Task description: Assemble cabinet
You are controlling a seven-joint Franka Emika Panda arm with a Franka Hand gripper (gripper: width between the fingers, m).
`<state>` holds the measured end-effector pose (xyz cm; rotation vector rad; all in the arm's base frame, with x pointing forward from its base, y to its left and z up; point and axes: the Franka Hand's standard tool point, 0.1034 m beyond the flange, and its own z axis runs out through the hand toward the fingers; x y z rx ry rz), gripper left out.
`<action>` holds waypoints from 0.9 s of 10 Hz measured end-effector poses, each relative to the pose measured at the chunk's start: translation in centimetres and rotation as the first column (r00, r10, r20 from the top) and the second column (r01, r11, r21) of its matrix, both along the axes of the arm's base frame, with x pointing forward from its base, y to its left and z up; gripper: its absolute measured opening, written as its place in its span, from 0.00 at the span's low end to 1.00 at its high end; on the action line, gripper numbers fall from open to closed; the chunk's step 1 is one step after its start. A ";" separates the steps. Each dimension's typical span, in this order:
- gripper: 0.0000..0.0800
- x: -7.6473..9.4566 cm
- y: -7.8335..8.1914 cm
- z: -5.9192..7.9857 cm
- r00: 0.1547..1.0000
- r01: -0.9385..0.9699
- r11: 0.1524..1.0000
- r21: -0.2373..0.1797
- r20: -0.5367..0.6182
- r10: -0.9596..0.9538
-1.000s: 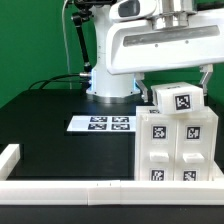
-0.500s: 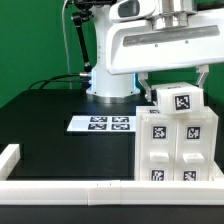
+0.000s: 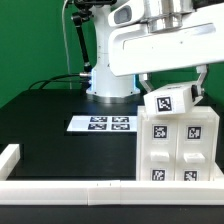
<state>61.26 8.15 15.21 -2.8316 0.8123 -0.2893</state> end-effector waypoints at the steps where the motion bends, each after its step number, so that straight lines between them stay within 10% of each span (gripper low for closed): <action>1: 0.69 -0.3 0.2 -0.2 0.994 0.109 0.994 0.029 -0.029 -0.108; 9: 0.69 -0.4 0.4 -0.3 0.831 0.555 0.818 0.151 -0.147 -0.537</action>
Offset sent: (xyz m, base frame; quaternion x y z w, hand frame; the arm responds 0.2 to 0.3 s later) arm 0.0000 0.0000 0.0000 0.0000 0.0000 0.1296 0.9916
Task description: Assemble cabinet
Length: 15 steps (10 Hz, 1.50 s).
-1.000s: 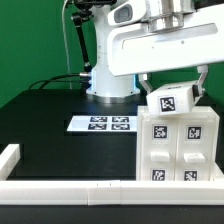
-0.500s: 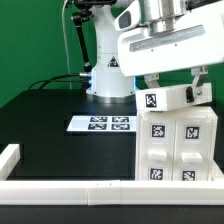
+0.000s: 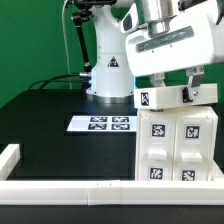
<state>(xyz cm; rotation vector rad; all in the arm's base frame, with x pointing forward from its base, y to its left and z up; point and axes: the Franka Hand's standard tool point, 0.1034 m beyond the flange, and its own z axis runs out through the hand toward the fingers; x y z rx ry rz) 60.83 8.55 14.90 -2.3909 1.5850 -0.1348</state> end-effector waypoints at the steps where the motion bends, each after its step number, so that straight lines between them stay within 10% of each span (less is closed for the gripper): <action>1: 0.69 -0.1 -0.2 -0.1 0.995 0.100 0.994 0.033 -0.026 -0.099; 6: 0.68 -0.4 -0.4 -0.3 0.847 0.529 0.833 0.163 -0.173 -0.504; 13: 0.68 -0.5 -0.2 -0.2 0.652 0.756 0.629 0.180 -0.282 -0.704; 14: 0.93 -0.6 -0.2 0.3 0.687 0.725 0.662 0.188 -0.263 -0.678; 15: 0.93 -0.7 -0.3 0.7 0.693 0.719 0.666 0.196 -0.259 -0.672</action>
Offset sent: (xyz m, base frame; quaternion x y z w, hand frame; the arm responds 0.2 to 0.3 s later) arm -0.0013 -0.0066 0.0004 -0.0186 -0.0368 0.2767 0.9601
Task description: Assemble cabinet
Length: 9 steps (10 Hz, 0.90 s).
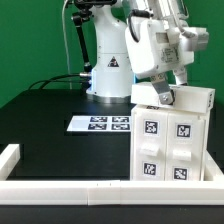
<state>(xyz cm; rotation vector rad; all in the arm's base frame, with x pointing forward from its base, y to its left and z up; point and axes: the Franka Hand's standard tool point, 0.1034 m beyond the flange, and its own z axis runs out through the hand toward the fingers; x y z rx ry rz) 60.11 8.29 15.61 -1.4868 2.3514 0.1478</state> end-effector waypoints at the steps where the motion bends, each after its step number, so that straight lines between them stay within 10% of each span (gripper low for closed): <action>1: 0.99 -0.2 0.0 0.5 1.000 0.000 1.000 0.010 0.008 0.000; 6: 1.00 -0.2 0.0 1.8 0.999 0.033 0.998 0.047 0.024 -0.034; 9: 1.00 -0.1 -0.2 1.9 0.980 -0.182 0.983 -0.005 0.078 0.182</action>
Offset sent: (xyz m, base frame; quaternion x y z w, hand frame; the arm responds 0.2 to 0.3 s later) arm -0.0058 0.0033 0.0191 0.0091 -0.0461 0.0509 0.9976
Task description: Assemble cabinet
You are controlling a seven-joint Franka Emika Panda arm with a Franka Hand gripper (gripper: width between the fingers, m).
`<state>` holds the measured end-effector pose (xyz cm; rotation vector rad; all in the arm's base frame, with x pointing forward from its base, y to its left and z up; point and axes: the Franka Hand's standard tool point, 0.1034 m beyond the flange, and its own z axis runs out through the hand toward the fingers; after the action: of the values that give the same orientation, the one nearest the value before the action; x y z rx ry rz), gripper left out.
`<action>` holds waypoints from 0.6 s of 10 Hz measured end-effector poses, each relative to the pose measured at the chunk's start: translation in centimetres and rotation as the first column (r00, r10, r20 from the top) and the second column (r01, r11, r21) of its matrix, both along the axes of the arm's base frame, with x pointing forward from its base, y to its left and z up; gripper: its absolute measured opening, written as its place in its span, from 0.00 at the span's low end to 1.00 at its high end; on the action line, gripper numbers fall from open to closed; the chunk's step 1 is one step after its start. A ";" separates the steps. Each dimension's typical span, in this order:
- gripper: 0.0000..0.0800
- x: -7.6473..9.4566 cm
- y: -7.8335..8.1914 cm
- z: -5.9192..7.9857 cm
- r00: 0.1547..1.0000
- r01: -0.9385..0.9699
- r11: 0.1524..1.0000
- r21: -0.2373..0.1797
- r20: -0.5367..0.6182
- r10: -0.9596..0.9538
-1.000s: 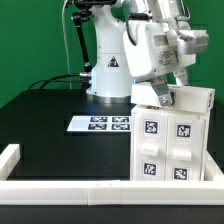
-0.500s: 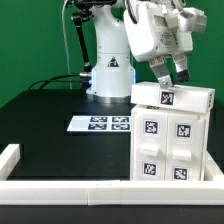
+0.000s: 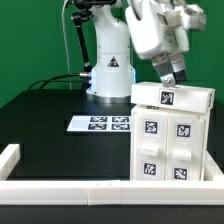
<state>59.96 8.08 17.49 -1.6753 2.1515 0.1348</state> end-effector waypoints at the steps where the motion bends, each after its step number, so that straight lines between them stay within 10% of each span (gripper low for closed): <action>1: 1.00 0.2 0.3 0.4 0.994 -0.107 0.994 -0.014 0.023 0.108; 6: 1.00 0.0 1.2 0.9 0.690 -0.683 0.694 -0.229 0.109 0.715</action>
Offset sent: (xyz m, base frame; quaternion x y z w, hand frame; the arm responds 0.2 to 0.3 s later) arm -0.0026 0.0056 0.0139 -0.0029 -0.0007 -0.3888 0.9213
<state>60.01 9.29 18.37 -2.4345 1.2965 -0.0027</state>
